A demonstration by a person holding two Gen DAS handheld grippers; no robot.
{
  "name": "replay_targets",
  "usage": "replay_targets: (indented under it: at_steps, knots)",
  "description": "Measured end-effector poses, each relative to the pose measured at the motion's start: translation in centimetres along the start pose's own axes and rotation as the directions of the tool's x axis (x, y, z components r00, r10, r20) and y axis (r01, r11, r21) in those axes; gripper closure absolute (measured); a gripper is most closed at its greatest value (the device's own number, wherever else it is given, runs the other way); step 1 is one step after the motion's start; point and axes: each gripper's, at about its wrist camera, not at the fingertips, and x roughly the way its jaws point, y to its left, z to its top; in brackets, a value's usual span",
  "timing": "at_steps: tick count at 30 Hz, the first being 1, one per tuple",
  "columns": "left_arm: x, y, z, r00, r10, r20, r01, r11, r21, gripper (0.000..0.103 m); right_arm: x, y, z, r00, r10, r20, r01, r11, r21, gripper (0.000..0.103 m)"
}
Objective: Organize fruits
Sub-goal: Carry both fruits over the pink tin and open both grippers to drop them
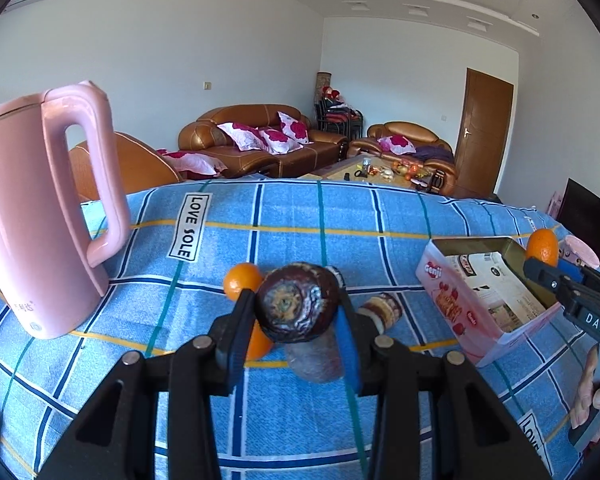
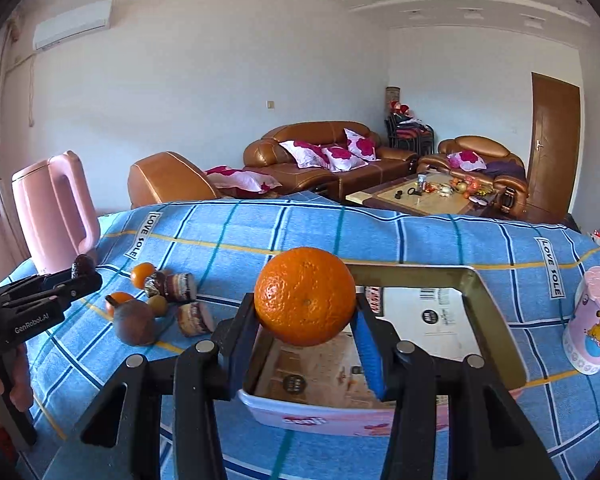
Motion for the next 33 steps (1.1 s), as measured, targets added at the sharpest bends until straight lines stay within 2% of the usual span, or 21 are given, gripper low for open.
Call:
replay_targets:
  at_steps: [5,11,17,23,33]
  knots:
    - [-0.3,-3.8,0.7,0.998,-0.059,0.016,0.059,0.998,0.018,0.062,-0.4,-3.4,-0.4,0.998,-0.067,-0.001,0.067,0.998,0.007,0.055]
    - [1.0,-10.4,1.2,0.994,-0.107,-0.005,0.107,0.988,0.115,0.062,-0.7,-6.8,-0.9,0.991,-0.13,-0.017,0.13,0.991,0.01,0.054]
    - [3.0,-15.6,1.9,0.99,-0.132,-0.038,0.136,0.984,0.117,0.062,-0.4,-8.3,-1.0,0.99,-0.136,-0.04,0.136,0.991,0.006,0.054]
    - [4.9,-18.0,1.4,0.987,-0.137,-0.083,0.144,0.986,0.084,0.062,0.0,-8.8,-1.3,0.991,-0.117,-0.059,0.118,0.993,0.015,0.054]
    - [6.0,-19.1,-0.1,0.986,-0.101,-0.132,0.123,0.978,0.17,0.062,1.0,-8.2,-1.6,0.991,-0.08,-0.104,0.082,0.997,0.008,0.054]
